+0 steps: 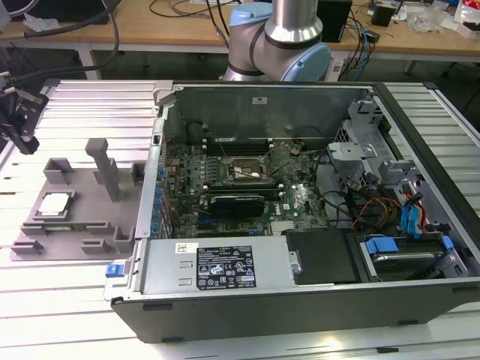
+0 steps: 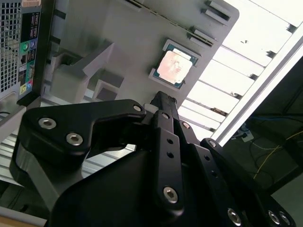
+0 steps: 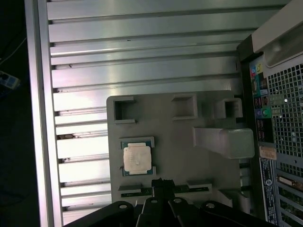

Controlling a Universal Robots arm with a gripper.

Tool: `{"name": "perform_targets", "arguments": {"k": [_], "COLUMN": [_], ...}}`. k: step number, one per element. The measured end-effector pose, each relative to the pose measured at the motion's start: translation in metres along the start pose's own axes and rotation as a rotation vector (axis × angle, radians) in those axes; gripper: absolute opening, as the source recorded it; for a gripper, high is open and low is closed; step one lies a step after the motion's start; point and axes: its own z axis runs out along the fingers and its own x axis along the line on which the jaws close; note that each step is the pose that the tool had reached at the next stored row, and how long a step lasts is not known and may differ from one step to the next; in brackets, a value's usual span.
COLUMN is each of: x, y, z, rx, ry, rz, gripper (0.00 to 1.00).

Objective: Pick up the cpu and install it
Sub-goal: 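Pick up the cpu and move it towards the insertion slot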

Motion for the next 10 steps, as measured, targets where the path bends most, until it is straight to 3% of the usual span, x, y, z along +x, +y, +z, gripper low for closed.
{"name": "perform_targets", "arguments": {"k": [7,10], "x": [0.0003,0.0061], "y": [-0.0001,-0.0009], "z": [0.0005,0.0079], "rx": [0.0001,0.0], "ry": [0.0001,-0.0001], "rz": [0.0,0.0], "gripper": [0.11,0.11]}}
